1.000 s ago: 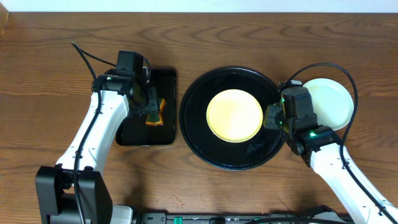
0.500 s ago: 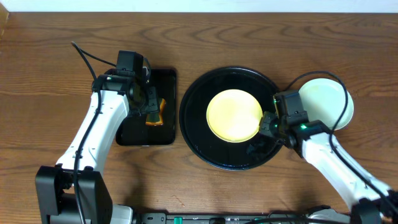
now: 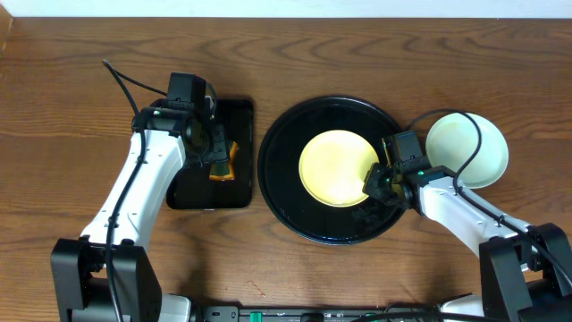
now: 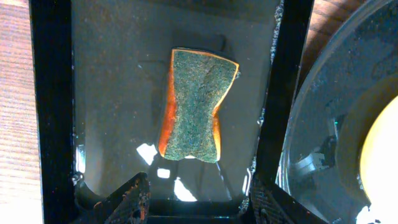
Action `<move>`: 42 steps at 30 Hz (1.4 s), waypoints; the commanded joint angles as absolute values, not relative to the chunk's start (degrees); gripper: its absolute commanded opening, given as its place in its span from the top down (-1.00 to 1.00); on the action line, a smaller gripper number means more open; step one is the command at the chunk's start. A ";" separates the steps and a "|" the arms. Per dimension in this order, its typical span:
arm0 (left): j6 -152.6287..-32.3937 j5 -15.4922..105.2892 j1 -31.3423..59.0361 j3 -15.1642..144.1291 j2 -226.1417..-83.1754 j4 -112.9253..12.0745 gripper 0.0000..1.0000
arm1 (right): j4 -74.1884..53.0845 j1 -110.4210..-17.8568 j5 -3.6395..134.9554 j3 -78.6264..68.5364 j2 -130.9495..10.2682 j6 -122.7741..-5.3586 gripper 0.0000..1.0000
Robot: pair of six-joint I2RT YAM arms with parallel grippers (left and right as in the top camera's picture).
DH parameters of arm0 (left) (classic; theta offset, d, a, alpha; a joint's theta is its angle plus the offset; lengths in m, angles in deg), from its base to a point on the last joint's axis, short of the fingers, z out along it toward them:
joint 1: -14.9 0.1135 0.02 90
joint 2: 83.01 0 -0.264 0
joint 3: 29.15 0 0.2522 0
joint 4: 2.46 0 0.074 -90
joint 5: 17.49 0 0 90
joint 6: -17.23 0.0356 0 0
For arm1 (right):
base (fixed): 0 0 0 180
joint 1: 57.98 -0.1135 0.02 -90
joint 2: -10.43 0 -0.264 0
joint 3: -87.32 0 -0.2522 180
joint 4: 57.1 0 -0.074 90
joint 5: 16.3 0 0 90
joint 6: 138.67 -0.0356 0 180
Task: Clean dirty plates on tray and stack at the side
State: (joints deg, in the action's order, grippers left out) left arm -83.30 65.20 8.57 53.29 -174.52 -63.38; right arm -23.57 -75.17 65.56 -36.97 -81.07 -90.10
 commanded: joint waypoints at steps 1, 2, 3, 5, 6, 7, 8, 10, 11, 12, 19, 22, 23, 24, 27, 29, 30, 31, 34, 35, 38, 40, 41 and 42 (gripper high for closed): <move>-83.56 65.71 8.55 53.16 -174.73 -63.51 -0.07 | -24.29 -75.30 62.43 -37.03 -82.58 -91.93 0.97; -83.54 65.71 8.55 53.16 -174.73 -63.51 -0.08 | -25.01 -75.23 61.41 -37.03 -82.56 -91.93 0.98; -83.56 65.71 8.55 53.16 -174.73 -63.51 -0.08 | -25.73 -75.14 60.69 -37.03 -82.56 -91.93 0.97; -83.56 65.71 8.55 53.16 -174.73 -63.53 -0.08 | -27.79 -74.82 58.59 -37.03 -82.54 -91.93 0.98; -83.56 65.71 8.55 53.16 -174.73 -63.53 -0.08 | -29.27 -74.53 57.17 -37.03 -82.43 -91.89 0.98; -83.56 65.71 8.55 53.16 -174.73 -63.53 -0.08 | -30.69 -74.34 55.88 -37.03 -82.41 -91.85 0.98; -83.54 65.71 8.55 53.16 -174.73 -63.53 -0.08 | -32.09 -74.05 54.48 -37.03 -82.25 -91.65 0.98; -83.56 65.71 8.55 53.16 -174.73 -63.53 -0.08 | -34.28 -73.68 53.67 -37.03 -81.86 -91.17 0.98; -83.56 65.71 8.55 53.16 -174.73 -63.53 -0.08 | -34.74 -73.64 53.82 -37.01 -81.55 -90.47 0.98; -83.56 65.71 8.55 53.16 -174.73 -63.53 -0.08 | -35.39 -73.64 54.39 -37.01 -81.16 -89.11 0.98; -83.54 65.71 8.55 53.16 -174.73 -63.53 -0.08 | -35.15 -73.64 58.50 -36.99 -77.75 -81.40 0.98; -83.56 65.71 8.55 53.16 -174.73 -63.53 -0.08 | -34.58 -73.66 60.84 -36.97 -75.35 -78.34 0.97; -83.56 65.71 8.55 53.16 -174.73 -63.53 -0.08 | -34.47 -73.66 61.63 -36.97 -74.67 -77.79 0.98; -83.54 65.71 8.55 53.16 -174.73 -63.53 -0.08 | -34.28 -73.64 62.46 -36.99 -73.77 -76.96 0.98; -83.56 65.71 8.55 53.16 -174.73 -63.48 -0.08 | -33.14 -73.64 64.23 -36.97 -71.15 -73.55 0.98; -83.56 65.71 8.55 53.16 -174.73 -63.51 -0.08 | -31.48 -73.66 66.70 -36.97 -69.82 -72.98 0.98; -83.56 65.71 8.55 53.16 -174.73 -63.51 -0.08 | -30.26 -73.66 68.38 -36.97 -69.16 -73.01 0.97; -83.56 65.71 8.55 53.16 -174.73 -63.51 -0.08 | -29.60 -73.64 68.84 -36.97 -68.85 -73.01 0.98; -83.54 65.71 8.55 53.16 -174.73 -63.51 -0.08 | -28.35 -73.72 68.36 -36.99 -68.88 -73.05 0.97; -83.56 65.71 8.55 53.16 -174.73 -63.51 -0.08 | -27.90 -73.83 68.05 -36.99 -68.88 -73.03 0.97; -83.54 65.71 8.55 53.16 -174.73 -63.51 -0.08 | -27.76 -73.99 65.52 -36.99 -68.88 -73.01 0.97; -83.54 65.71 8.55 53.16 -174.73 -63.51 -0.08 | -27.83 -74.20 65.04 -36.99 -68.85 -72.68 0.95; -83.56 65.71 8.55 53.16 -174.73 -63.51 -0.08 | -27.87 -74.23 64.73 -36.95 -68.85 -71.78 0.95; -83.54 65.71 8.55 53.16 -174.73 -63.51 -0.08 | -27.83 -74.23 64.29 -36.81 -68.85 -70.54 0.94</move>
